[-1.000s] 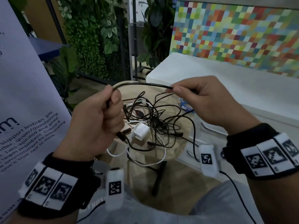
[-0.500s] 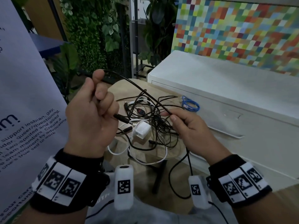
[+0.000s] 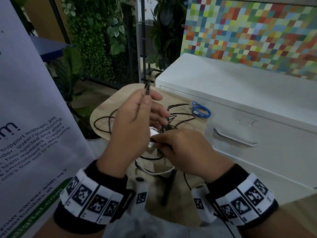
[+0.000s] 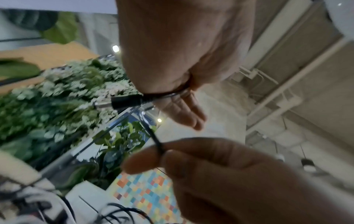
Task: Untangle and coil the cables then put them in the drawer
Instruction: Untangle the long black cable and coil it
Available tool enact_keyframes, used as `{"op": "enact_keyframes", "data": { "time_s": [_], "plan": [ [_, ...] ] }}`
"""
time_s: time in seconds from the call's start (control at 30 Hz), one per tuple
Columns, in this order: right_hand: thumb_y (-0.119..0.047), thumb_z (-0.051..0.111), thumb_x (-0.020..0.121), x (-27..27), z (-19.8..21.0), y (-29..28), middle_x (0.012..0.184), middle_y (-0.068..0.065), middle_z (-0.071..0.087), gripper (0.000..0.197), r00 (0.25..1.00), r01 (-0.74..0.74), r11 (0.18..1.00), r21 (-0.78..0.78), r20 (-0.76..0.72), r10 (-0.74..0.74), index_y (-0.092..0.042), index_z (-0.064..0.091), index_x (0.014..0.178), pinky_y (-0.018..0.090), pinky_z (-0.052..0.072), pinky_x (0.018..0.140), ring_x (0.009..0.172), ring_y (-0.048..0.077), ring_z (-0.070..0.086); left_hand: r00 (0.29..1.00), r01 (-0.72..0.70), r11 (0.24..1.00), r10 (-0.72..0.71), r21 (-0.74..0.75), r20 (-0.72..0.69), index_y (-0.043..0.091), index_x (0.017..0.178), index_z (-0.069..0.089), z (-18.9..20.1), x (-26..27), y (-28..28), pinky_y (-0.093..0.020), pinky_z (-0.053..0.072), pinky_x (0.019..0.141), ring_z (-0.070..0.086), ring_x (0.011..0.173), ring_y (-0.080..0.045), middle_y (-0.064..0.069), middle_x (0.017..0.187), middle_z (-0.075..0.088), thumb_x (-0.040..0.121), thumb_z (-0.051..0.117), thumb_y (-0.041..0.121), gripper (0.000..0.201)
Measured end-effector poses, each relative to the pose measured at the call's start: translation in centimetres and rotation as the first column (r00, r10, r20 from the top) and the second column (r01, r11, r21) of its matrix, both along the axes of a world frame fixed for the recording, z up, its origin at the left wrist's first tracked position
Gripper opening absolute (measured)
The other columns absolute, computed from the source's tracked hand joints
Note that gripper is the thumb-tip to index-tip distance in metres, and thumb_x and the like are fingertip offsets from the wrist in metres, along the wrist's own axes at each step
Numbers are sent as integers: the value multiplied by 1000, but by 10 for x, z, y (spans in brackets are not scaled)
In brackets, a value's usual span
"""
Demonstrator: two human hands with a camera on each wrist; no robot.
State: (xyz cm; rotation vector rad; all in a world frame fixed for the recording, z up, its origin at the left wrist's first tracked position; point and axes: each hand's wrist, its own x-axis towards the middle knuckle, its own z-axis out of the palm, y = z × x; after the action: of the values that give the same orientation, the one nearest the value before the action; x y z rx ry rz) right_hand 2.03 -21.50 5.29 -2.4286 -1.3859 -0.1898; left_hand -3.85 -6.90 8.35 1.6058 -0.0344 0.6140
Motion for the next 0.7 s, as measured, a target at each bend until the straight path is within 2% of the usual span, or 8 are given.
{"op": "enact_keyframes", "data": {
  "time_s": [0.07,0.13,0.27,0.33,0.4,0.5,0.6,0.7],
  "plan": [
    [-49,41,97,0,4,-1,89,-8,73,33,999,-32,999,6,27,32,-37,70,107,37,52,59,80,19,68,996,41,976,-22,213,-92,25,103,62,-8,0,4,-36,59,74,74,78,-16,3,88,77,105,36,29,27],
    [-50,42,91,1,7,-3,77,-5,71,36,999,-48,996,69,23,47,-32,73,92,35,49,51,68,24,66,977,108,889,-12,445,-211,31,107,65,-14,-1,8,-39,59,84,72,89,-6,14,95,76,106,37,34,28],
    [-55,48,78,6,14,-6,69,-6,67,37,1000,-4,989,148,-7,5,-28,74,79,30,46,51,63,21,64,958,138,711,81,690,-275,27,96,61,-16,-4,9,-43,53,75,65,81,-11,9,85,69,104,36,41,30],
    [-58,53,73,10,18,-9,69,-15,65,29,993,44,978,206,-116,-20,-39,73,80,28,47,56,64,6,60,954,143,708,87,691,-287,23,85,56,-15,-4,10,-42,49,68,59,71,-12,5,74,63,107,41,34,29],
    [-59,59,72,15,21,-13,64,-20,61,15,980,64,965,255,-196,-14,-47,68,71,29,48,58,64,4,59,942,178,725,70,665,-329,22,79,56,-13,-4,11,-38,45,64,57,66,-10,6,68,61,107,45,28,31],
    [-59,72,73,21,26,-19,61,-16,62,22,966,67,951,302,-259,14,-37,72,72,35,53,57,60,8,62,907,269,769,1,579,-422,23,75,63,-11,-4,14,-35,40,60,53,58,-7,8,62,58,107,47,33,37],
    [-56,76,73,26,30,-25,59,-8,62,26,969,58,954,295,-247,18,-31,73,73,34,51,53,57,12,60,854,381,791,-103,478,-509,25,85,76,-10,-6,18,-34,39,56,50,54,-19,-11,61,57,108,45,46,44],
    [-47,80,78,36,27,-31,63,-9,63,18,973,95,965,245,-228,-39,-31,73,80,33,52,57,62,10,61,861,351,863,-145,362,-487,18,73,67,-7,-10,24,-26,32,49,39,50,-8,7,52,43,108,48,32,42]
  ]
}}
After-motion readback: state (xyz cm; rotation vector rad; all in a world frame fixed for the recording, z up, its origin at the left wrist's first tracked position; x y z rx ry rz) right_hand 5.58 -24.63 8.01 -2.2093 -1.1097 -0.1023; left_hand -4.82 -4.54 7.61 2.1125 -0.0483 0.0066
